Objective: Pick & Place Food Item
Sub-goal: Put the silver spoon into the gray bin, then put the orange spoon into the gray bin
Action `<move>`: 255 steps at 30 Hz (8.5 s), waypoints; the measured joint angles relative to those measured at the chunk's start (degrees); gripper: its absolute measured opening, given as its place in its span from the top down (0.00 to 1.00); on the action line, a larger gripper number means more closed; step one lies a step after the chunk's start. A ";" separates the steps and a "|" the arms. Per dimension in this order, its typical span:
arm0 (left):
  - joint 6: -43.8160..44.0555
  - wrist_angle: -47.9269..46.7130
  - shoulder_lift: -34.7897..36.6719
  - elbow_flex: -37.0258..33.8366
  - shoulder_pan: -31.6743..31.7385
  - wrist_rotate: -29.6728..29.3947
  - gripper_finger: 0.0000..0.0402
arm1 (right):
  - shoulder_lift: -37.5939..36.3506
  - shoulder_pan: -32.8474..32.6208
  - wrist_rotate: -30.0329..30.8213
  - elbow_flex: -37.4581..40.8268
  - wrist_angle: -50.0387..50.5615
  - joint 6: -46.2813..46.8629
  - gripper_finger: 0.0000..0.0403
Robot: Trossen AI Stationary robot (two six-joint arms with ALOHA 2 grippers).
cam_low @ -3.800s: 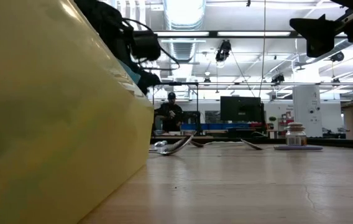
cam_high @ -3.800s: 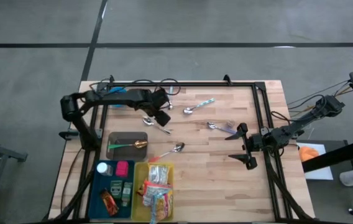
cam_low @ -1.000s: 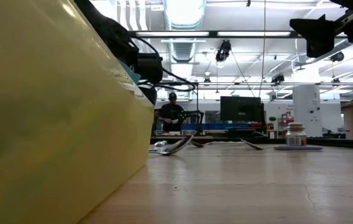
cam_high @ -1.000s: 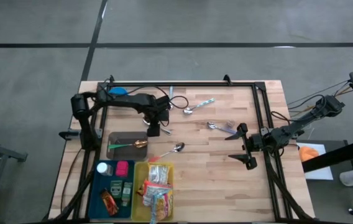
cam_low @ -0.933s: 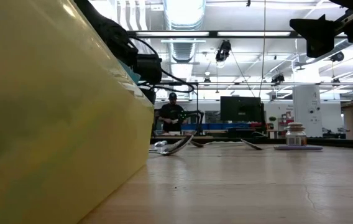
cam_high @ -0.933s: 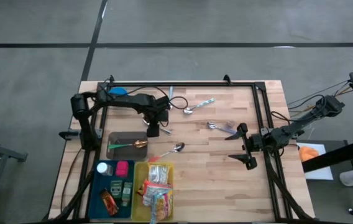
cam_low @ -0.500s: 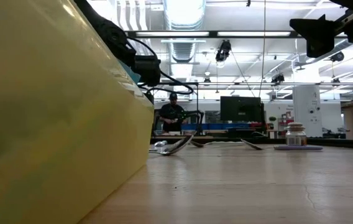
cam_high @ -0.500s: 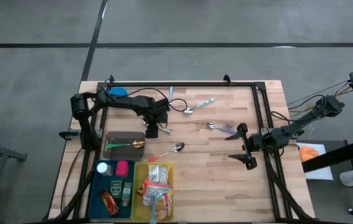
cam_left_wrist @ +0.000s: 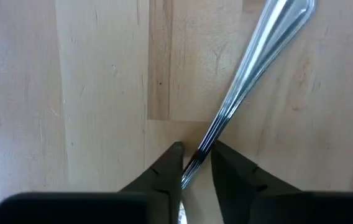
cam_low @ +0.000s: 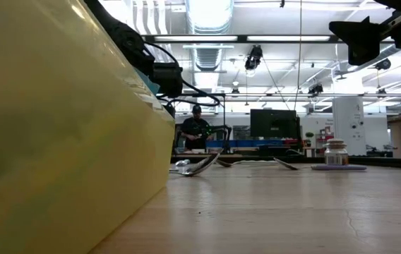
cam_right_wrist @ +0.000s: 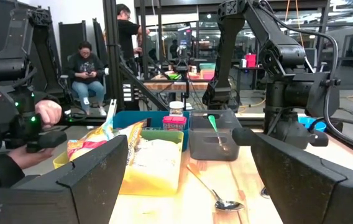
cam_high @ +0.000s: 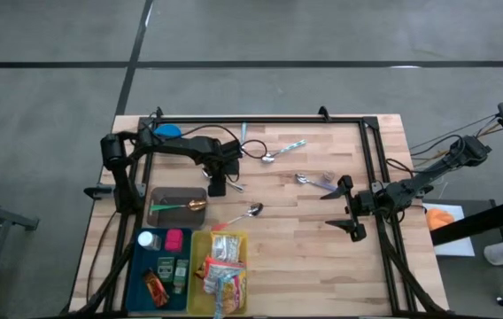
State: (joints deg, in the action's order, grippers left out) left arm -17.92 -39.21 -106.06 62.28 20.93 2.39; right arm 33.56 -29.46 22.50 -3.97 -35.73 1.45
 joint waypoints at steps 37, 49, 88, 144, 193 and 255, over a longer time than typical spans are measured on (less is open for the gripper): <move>-0.11 -10.41 0.07 11.81 -0.08 -1.34 0.98 | 0.00 -0.01 0.00 0.00 0.00 0.00 0.16; 17.47 -25.25 4.74 21.79 -3.17 -7.63 0.98 | 0.00 0.00 0.00 0.00 0.02 0.00 0.16; 79.42 -38.86 21.99 -0.51 -42.77 -18.65 0.98 | 0.00 -0.02 0.00 0.00 0.50 0.00 0.16; 64.65 -15.37 34.00 -26.05 -44.04 -16.30 0.55 | 0.00 -0.01 0.00 0.01 1.22 0.00 0.16; 41.88 -11.53 0.04 20.63 -27.63 -15.46 0.55 | 0.00 -0.02 0.00 0.00 1.71 0.00 0.16; 38.67 -3.68 -12.69 16.98 -23.87 -4.13 0.67 | 0.00 -0.01 0.00 0.00 2.60 0.00 0.16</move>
State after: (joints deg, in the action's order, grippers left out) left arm 20.75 -42.88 -118.75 79.26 -2.94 -1.74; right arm 33.56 -29.46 22.50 -3.97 -33.12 1.45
